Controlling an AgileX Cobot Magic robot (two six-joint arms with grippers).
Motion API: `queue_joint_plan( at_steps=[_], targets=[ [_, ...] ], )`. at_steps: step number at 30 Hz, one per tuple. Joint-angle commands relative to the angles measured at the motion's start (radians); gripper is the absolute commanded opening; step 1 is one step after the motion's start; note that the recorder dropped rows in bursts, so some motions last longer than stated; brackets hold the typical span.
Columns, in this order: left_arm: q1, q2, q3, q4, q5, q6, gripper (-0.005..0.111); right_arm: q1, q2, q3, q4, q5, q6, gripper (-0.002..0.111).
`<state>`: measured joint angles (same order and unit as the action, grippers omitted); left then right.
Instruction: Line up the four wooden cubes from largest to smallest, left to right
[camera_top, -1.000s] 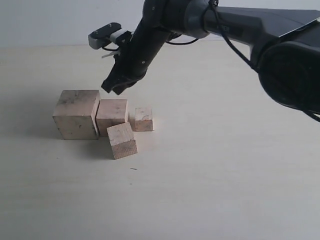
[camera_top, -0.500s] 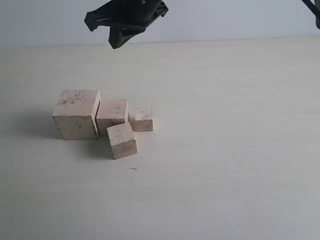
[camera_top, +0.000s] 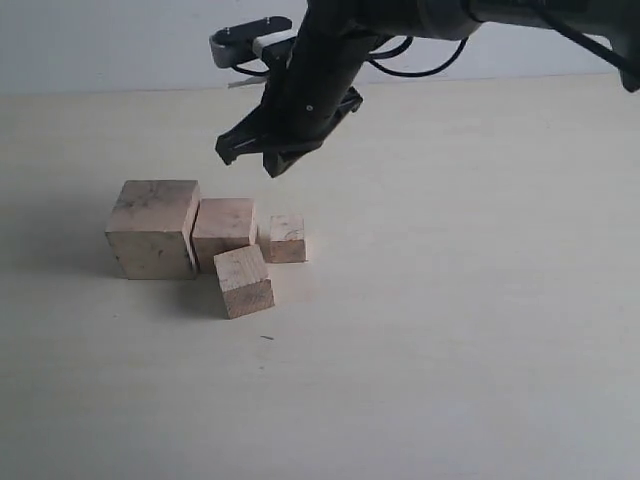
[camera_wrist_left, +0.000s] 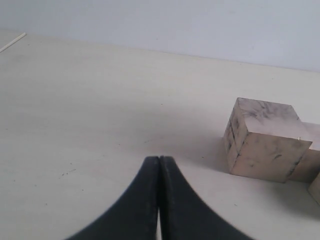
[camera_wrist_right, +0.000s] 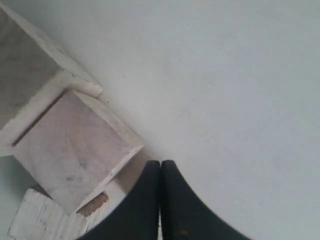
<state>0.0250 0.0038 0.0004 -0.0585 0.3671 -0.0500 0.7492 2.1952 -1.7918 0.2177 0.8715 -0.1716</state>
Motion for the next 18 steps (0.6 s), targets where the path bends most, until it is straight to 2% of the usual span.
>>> queue_joint_plan(
  at_steps=[1, 5, 18],
  targets=[
    [-0.006, -0.004, 0.0, 0.005, -0.007, -0.003, 0.0, -0.007, -0.008, 0.076, 0.062, -0.029, -0.05, 0.0],
    [-0.006, -0.004, 0.0, 0.005, -0.007, -0.003, 0.0, -0.007, -0.008, 0.121, 0.19, -0.038, -0.136, 0.0],
    [-0.006, -0.004, 0.0, 0.005, -0.007, -0.003, 0.0, -0.016, 0.007, 0.14, 0.193, 0.02, -0.161, 0.0]
  ],
)
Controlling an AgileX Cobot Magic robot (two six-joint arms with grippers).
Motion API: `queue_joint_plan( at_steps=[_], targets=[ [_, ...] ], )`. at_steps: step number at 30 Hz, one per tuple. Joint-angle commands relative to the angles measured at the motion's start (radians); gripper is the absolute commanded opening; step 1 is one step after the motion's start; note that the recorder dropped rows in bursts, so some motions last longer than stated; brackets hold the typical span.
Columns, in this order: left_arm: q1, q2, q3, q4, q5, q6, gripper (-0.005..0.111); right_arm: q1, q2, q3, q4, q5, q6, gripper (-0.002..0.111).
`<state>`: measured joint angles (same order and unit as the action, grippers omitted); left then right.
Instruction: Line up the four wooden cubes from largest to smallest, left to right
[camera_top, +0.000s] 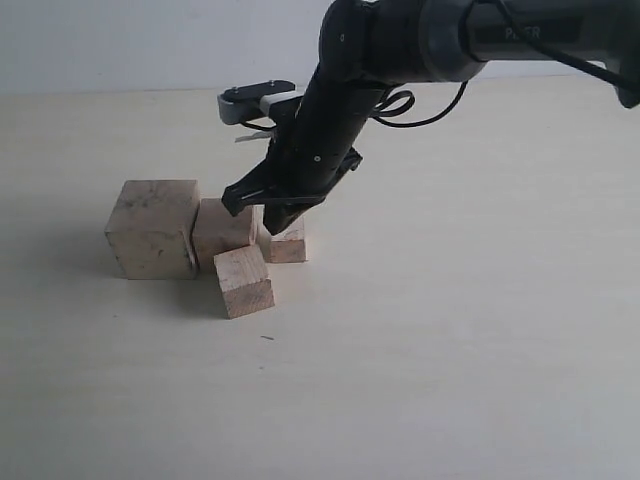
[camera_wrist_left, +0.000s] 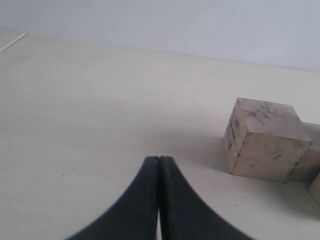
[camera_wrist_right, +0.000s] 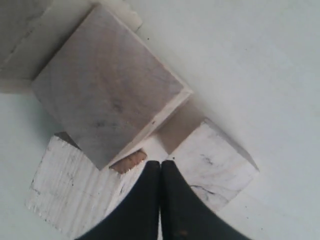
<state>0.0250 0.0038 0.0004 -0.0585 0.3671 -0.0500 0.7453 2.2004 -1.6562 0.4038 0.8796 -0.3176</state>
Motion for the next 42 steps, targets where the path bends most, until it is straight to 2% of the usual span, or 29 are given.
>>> queue_joint_plan(
  at_steps=[1, 7, 12, 25, 30, 42],
  targets=[
    [-0.006, -0.004, 0.0, 0.005, -0.007, -0.003, 0.0, -0.02, 0.001, 0.005, 0.007, 0.014, -0.016, 0.0],
    [-0.006, -0.004, 0.0, 0.005, -0.007, -0.003, 0.0, -0.062, 0.008, 0.005, 0.009, 0.042, -0.016, 0.0],
    [-0.006, -0.004, 0.0, 0.005, -0.007, -0.003, 0.0, -0.064, 0.011, 0.005, 0.218, 0.058, -0.162, 0.0],
    [-0.006, -0.004, 0.0, 0.005, -0.007, -0.003, 0.0, -0.077, 0.063, 0.005, 0.196, 0.044, -0.166, 0.0],
    [-0.006, -0.004, 0.0, 0.005, -0.007, -0.003, 0.0, -0.122, 0.068, 0.005, 0.164, 0.017, -0.088, 0.0],
    [-0.006, -0.004, 0.0, 0.005, -0.007, -0.003, 0.0, -0.253, 0.068, 0.003, 0.115, 0.005, -0.059, 0.0]
  ],
)
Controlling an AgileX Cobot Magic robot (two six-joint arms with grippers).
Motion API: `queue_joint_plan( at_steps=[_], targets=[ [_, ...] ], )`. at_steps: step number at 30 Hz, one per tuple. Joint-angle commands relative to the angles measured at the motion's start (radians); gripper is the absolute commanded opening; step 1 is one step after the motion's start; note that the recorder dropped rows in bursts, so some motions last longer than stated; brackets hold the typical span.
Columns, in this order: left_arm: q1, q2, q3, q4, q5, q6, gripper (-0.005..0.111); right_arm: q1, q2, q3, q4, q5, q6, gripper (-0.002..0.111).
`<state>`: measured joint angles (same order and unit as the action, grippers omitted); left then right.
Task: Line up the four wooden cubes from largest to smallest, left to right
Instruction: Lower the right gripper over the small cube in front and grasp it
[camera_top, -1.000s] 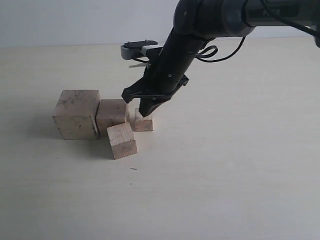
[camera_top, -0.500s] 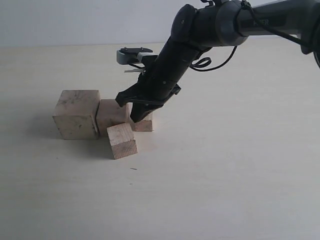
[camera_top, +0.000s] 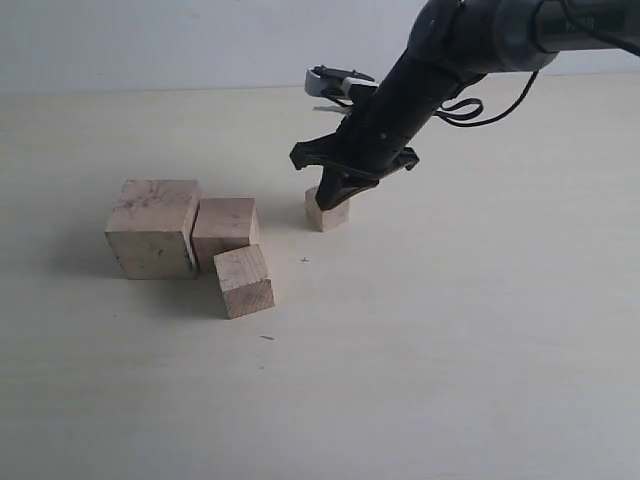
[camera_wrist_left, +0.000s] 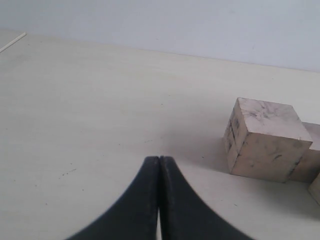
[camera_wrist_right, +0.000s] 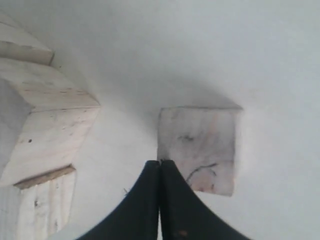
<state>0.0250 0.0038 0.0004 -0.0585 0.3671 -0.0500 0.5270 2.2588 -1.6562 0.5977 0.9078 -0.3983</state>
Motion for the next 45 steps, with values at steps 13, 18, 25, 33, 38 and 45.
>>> queue_joint_plan(
  at_steps=[13, 18, 25, 33, 38, 45],
  targets=[
    [-0.006, -0.004, 0.0, 0.005, -0.007, -0.003, 0.0, -0.079, -0.133, 0.003, -0.099, -0.002, 0.007, 0.0],
    [-0.006, -0.004, 0.0, 0.005, -0.007, -0.003, 0.0, -0.023, -0.222, 0.013, -0.099, 0.085, -0.029, 0.0],
    [-0.006, -0.004, 0.0, 0.005, -0.007, -0.003, 0.0, 0.168, -0.28, 0.112, -0.162, 0.03, 0.08, 0.0],
    [-0.006, -0.004, 0.0, 0.005, -0.007, -0.003, 0.0, 0.365, -0.28, 0.137, -0.458, -0.011, 0.398, 0.001],
    [-0.006, -0.004, 0.0, 0.005, -0.007, -0.003, 0.0, 0.426, -0.27, 0.137, -0.505, -0.011, 0.505, 0.021],
    [-0.006, -0.004, 0.0, 0.005, -0.007, -0.003, 0.0, 0.439, -0.222, 0.137, -0.464, -0.035, 0.561, 0.09]
  ],
)
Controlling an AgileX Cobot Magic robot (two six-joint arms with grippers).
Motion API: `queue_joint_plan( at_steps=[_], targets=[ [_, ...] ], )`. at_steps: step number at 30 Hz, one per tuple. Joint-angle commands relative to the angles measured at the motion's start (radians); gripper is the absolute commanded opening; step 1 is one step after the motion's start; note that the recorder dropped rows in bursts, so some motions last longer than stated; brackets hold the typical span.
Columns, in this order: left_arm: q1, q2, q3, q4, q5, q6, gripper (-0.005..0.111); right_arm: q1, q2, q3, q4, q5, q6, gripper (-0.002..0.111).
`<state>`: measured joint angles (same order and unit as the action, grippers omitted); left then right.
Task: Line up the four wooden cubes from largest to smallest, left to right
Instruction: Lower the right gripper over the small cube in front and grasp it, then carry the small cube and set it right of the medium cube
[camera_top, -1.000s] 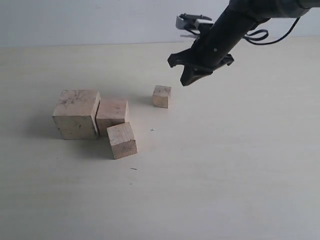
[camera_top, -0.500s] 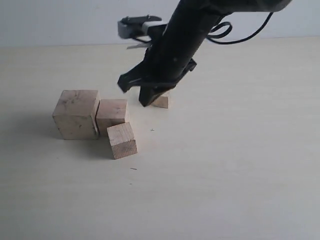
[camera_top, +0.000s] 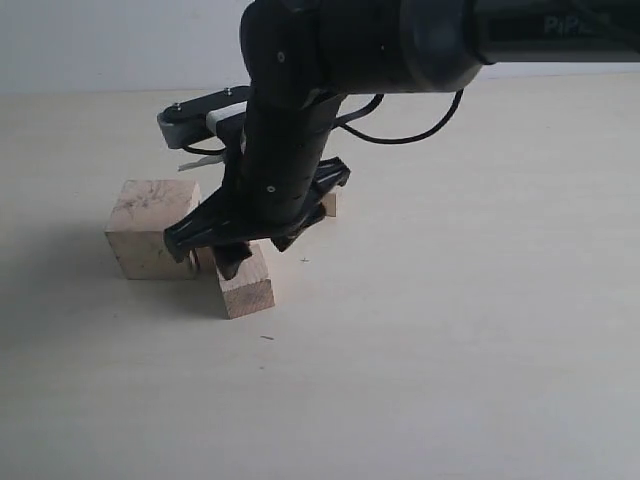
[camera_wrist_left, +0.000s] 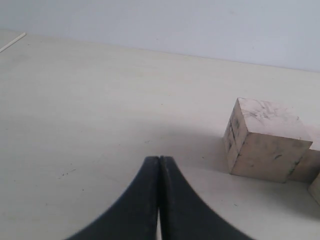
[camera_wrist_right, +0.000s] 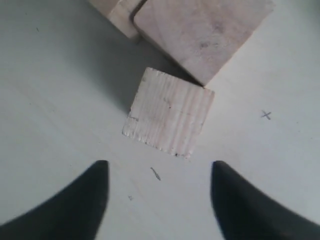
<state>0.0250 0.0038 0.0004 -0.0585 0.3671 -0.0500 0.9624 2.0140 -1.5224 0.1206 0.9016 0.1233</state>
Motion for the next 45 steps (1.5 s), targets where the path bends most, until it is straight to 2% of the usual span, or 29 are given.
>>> queue_joint_plan(
  at_steps=[1, 3, 22, 25, 28, 33, 37, 45],
  targets=[
    [-0.006, -0.004, 0.0, 0.005, -0.007, -0.003, 0.0, 0.003, 0.028, 0.003, 0.016, -0.039, 0.056, 0.098],
    [-0.006, -0.004, 0.0, 0.005, -0.007, -0.003, 0.0, 0.003, 0.042, 0.003, 0.029, -0.066, 0.07, 0.105],
    [-0.006, -0.004, 0.0, 0.005, -0.007, -0.003, 0.0, 0.003, 0.14, 0.003, 0.025, -0.167, 0.113, 0.105],
    [-0.006, -0.004, 0.0, 0.005, -0.007, -0.003, 0.0, 0.003, 0.164, 0.003, 0.025, -0.164, 0.115, 0.101],
    [-0.006, -0.004, 0.0, 0.005, -0.007, -0.003, 0.0, 0.003, 0.166, 0.003, 0.016, -0.161, 0.138, 0.085],
    [-0.006, -0.004, 0.0, 0.005, -0.007, -0.003, 0.0, 0.003, 0.145, 0.003, -0.051, -0.136, 0.156, 0.037],
    [-0.006, -0.004, 0.0, 0.005, -0.007, -0.003, 0.0, 0.003, 0.115, 0.003, -0.057, -0.073, 0.087, 0.001],
    [-0.006, -0.004, 0.0, 0.005, -0.007, -0.003, 0.0, 0.003, 0.014, 0.003, -0.074, 0.133, -0.077, 0.0]
  ],
)
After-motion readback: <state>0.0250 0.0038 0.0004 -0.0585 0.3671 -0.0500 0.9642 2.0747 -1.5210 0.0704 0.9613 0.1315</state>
